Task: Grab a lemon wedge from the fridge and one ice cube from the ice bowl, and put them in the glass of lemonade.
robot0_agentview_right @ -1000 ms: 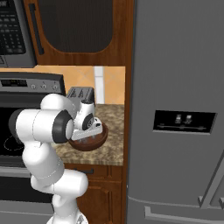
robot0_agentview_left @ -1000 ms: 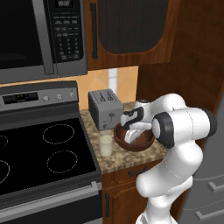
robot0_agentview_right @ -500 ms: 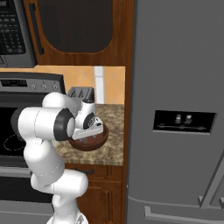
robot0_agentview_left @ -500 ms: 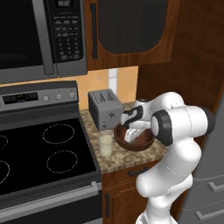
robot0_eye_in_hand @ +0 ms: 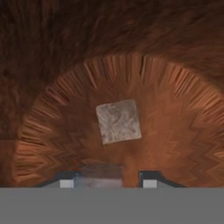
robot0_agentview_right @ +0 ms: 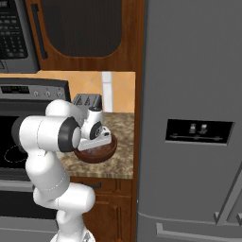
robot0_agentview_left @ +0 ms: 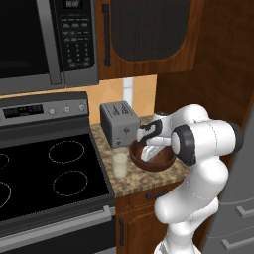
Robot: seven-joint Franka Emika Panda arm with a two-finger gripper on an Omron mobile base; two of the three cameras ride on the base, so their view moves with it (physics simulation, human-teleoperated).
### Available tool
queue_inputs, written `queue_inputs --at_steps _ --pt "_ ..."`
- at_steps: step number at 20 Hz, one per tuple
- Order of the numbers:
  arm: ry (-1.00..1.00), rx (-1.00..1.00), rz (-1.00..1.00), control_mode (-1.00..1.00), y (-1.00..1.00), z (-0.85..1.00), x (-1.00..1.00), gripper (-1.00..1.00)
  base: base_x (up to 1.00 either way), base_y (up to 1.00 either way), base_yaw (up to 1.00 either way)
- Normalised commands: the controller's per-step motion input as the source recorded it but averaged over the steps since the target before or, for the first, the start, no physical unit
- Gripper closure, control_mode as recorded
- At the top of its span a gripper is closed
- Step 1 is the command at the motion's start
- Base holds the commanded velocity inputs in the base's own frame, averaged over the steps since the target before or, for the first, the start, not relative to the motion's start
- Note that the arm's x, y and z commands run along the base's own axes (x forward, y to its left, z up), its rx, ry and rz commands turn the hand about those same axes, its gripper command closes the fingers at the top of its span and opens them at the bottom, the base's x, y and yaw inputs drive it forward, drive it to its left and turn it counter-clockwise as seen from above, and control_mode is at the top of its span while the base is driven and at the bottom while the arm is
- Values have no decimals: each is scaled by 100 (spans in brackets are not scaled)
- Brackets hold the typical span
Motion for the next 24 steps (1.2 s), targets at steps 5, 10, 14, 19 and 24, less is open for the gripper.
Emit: queue_inputs --at_steps 5,10,14,19,24 --pt "0 -1 0 -100 0 4 0 100 0 0 0" --pt "-2 0 -1 -100 -13 60 -30 100 0 0 0" --pt "-5 -3 0 -100 -4 76 -22 100 0 0 0" --pt "-2 2 0 -100 0 15 0 100 0 0 0" --pt "-6 4 0 -100 -1 14 -2 100 0 0 0"
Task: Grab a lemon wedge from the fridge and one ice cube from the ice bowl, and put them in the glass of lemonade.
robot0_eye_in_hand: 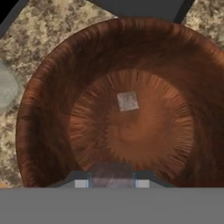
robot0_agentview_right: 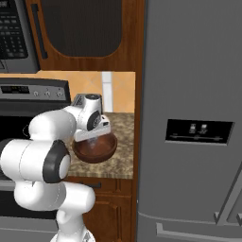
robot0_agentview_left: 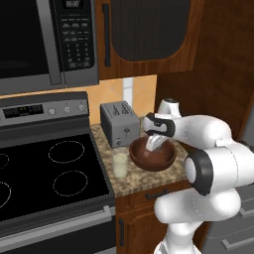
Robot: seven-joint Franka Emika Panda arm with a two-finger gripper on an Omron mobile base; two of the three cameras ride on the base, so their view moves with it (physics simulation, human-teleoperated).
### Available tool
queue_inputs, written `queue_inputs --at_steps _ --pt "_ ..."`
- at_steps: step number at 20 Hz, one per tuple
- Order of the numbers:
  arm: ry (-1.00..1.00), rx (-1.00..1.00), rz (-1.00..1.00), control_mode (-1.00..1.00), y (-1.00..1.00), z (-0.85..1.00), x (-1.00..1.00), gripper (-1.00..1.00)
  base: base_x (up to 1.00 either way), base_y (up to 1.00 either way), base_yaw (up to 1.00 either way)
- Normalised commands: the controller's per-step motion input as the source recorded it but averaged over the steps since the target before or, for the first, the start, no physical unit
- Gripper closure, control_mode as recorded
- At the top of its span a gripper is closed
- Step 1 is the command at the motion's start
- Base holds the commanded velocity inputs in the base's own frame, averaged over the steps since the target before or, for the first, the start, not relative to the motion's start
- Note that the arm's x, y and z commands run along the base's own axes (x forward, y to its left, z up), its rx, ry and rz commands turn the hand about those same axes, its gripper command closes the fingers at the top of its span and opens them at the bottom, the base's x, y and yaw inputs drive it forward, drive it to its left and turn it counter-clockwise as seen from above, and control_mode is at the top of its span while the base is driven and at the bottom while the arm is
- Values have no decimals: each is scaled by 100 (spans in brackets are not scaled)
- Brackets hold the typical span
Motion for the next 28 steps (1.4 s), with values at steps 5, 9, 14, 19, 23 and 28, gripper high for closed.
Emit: queue_inputs --at_steps 5,9,14,19,23,28 --pt "-13 12 0 -100 0 16 -34 100 0 0 0" --pt "-1 17 1 -100 2 34 -64 100 0 0 0" --pt "0 1 11 -100 45 89 -47 100 0 0 0" --pt "-3 -1 13 -100 93 45 -11 100 0 0 0" --pt "-1 -8 14 -100 100 38 0 100 0 0 0" --pt "7 -8 1 -100 23 3 3 100 0 0 0"
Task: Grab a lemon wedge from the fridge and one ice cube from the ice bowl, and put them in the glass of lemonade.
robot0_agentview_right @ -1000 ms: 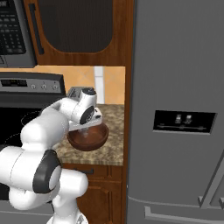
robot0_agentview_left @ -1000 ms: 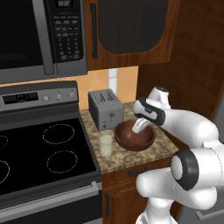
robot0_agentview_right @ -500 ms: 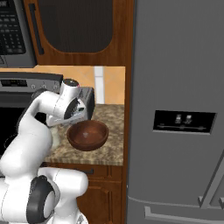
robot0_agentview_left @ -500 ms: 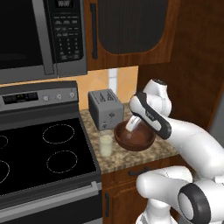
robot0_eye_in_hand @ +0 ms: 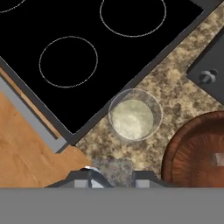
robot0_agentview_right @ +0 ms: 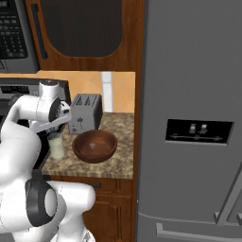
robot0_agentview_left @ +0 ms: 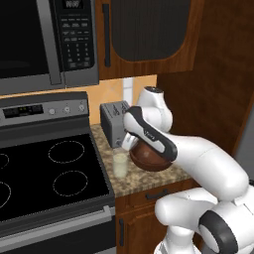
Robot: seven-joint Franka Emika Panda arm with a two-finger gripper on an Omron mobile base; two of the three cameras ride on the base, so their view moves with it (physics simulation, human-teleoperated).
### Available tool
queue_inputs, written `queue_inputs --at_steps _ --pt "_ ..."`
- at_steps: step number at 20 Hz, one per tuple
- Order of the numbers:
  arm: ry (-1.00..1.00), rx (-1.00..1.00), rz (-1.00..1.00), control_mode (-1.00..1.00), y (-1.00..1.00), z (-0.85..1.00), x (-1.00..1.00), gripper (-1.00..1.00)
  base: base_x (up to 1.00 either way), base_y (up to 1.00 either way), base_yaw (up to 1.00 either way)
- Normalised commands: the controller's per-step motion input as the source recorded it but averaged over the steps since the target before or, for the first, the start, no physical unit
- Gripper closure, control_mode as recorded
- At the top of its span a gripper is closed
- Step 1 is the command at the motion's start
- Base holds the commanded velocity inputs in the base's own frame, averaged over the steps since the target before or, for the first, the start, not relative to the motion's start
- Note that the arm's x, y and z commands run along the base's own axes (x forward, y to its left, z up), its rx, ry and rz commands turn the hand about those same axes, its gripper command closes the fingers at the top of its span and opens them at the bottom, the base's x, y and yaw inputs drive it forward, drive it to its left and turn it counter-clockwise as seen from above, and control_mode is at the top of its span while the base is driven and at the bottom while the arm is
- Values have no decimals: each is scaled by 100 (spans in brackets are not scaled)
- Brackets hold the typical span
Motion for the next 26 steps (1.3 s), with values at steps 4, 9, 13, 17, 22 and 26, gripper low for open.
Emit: queue_inputs --at_steps 4,9,13,17,22,26 --pt "0 -1 -2 -100 0 -13 20 100 0 0 0" --pt "0 -1 0 -100 0 -7 27 100 0 0 0" --pt "0 0 0 -100 0 -1 20 100 0 0 0" --pt "5 0 0 -100 5 0 36 100 0 0 0" --pt "7 -5 -1 -100 26 0 32 100 0 0 0" --pt "1 -1 0 -100 9 -1 3 100 0 0 0"
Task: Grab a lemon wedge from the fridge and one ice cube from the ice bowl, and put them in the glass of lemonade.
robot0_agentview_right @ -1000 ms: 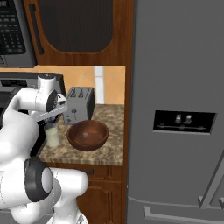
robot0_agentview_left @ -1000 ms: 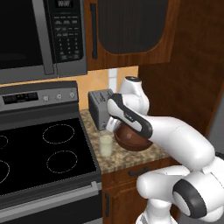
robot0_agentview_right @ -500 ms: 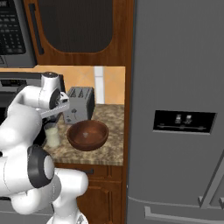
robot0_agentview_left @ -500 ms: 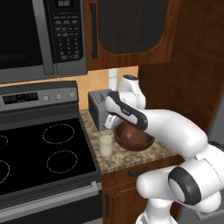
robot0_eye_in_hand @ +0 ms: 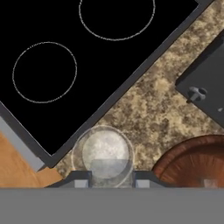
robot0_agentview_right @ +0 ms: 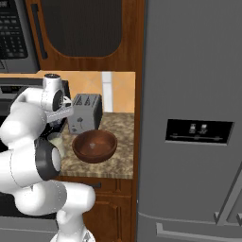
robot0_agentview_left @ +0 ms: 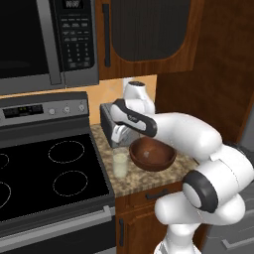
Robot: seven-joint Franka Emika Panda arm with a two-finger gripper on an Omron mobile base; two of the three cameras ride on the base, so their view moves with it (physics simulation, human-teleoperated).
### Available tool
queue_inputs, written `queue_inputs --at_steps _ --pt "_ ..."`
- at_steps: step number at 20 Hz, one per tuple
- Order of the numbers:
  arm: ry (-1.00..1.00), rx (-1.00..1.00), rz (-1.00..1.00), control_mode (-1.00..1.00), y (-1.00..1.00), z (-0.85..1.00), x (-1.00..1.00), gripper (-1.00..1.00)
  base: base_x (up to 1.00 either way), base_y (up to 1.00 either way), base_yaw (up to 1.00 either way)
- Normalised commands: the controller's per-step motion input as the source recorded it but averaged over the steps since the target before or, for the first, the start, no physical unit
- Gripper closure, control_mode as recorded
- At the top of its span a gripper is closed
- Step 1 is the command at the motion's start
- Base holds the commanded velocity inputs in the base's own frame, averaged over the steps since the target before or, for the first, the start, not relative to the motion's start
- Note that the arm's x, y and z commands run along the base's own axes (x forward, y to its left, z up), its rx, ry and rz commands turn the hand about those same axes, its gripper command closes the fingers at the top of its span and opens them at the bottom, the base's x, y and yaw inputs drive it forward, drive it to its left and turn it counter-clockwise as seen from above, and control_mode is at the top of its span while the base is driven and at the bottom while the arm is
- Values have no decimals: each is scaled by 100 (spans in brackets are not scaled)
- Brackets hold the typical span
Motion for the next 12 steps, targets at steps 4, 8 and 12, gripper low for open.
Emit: queue_inputs --at_steps 4,8,12 --pt "0 0 0 -100 1 -22 0 100 0 0 0" --pt "-4 0 0 -100 0 -24 0 100 0 0 0" --pt "-5 0 0 -100 0 -9 0 100 0 0 0"
